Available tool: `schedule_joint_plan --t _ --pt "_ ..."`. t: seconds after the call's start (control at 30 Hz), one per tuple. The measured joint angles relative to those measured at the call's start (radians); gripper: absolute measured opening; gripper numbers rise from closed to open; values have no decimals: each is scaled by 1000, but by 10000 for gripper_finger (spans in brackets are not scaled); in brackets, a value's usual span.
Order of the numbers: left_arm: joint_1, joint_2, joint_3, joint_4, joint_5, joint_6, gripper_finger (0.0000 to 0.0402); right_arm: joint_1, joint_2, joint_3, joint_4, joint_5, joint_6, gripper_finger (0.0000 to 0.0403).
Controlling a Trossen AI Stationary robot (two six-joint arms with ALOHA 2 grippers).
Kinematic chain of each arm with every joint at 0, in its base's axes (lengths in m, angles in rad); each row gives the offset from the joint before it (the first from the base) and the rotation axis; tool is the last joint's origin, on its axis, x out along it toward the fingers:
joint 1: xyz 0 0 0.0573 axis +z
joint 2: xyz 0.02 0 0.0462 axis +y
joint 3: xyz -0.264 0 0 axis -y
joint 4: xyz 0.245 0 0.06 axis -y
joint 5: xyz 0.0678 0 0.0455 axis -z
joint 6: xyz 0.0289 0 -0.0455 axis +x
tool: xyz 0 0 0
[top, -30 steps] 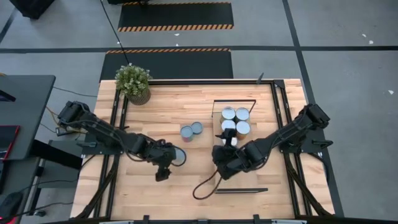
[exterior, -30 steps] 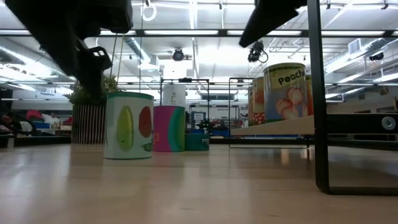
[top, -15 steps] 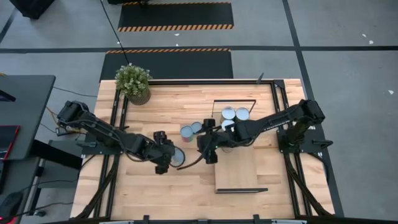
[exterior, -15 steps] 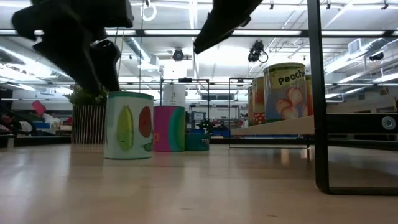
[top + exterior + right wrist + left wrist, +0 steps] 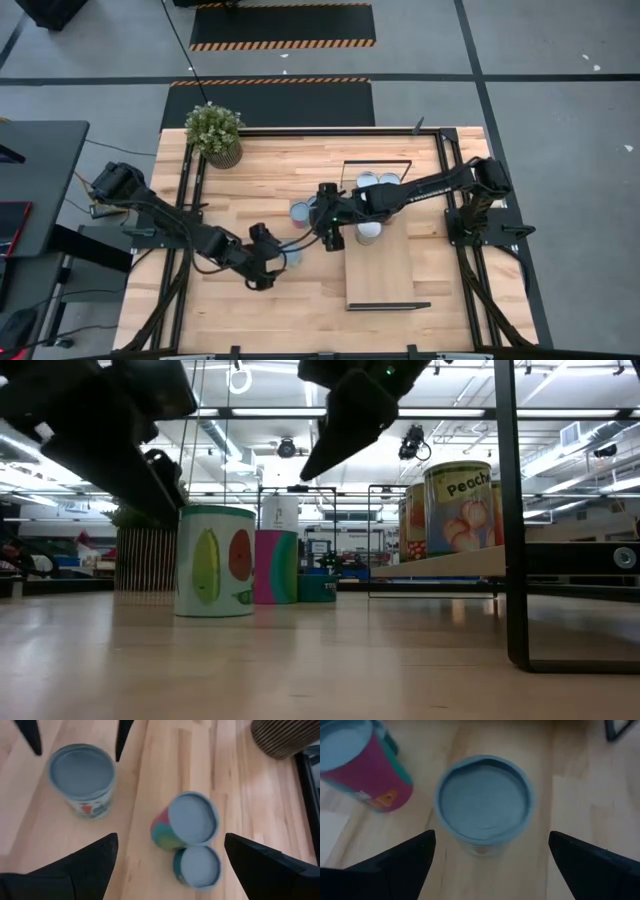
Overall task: Pick and place cans onto a shelf
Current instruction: Adjust the canned mixed fruits on the table
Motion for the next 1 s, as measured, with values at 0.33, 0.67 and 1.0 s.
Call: schedule_joint_plan --t 0.33,0.67,1.0 --pt "-49 0 -24 35 -29 -138 396 10 -75 0 -98 73 -10 374" --pt "-79 0 -24 56 -35 -208 396 -15 -185 0 -373 97 100 374" --pt "-56 0 -24 68 -137 -123 396 -38 -226 0 -566 240 287 374"
